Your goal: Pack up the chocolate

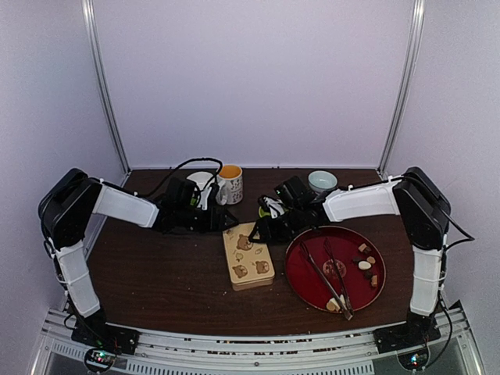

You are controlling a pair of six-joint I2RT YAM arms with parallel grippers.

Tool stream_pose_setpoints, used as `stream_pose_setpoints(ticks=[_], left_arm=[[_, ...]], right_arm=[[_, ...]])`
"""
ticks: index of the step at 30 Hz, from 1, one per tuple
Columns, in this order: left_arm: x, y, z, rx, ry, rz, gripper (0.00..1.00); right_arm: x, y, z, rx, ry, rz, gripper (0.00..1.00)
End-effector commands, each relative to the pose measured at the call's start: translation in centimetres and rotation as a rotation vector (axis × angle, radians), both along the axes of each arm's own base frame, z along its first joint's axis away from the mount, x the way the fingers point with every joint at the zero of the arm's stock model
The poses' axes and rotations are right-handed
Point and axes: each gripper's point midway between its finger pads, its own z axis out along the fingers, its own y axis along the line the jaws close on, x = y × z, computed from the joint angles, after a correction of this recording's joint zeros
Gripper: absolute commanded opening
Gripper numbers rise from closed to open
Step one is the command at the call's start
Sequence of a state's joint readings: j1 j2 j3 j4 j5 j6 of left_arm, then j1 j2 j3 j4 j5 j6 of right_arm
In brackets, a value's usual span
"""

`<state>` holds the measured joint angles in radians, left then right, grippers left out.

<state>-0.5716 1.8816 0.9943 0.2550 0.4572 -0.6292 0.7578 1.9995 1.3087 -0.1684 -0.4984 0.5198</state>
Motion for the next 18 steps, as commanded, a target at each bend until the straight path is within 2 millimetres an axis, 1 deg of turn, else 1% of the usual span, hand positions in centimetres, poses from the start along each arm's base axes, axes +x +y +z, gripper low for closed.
stream_pose_setpoints(ticks=[1,6,10,14,18], left_arm=[[0.8,0.3,1.2,-0.024,-0.067,-0.028,0.83],[-0.5,-0.6,1.1,-0.052,-0.055,-0.127,0.81],[-1.9,-0.2,-0.2,-0.040,-0.014,-0.152,0.80],[-3.6,0.0,-1.0,-0.050,0.030,-0.181,0.76],[-4.8,1.0,-1.7,-0.032,0.060,-0.167,0.75]], right_arm=[[-1.7,1.2,-0.5,0.017,0.016,0.096,0.53],[-2.4,2.3,-0.1,0.041,0.012,0.141,0.52],[-2.5,3.0,0.3,0.040,0.003,0.161,0.52],[-2.0,3.4,0.3,0.033,-0.009,0.156,0.52],[-1.1,3.0,0.1,-0.009,-0.034,0.118,0.49]])
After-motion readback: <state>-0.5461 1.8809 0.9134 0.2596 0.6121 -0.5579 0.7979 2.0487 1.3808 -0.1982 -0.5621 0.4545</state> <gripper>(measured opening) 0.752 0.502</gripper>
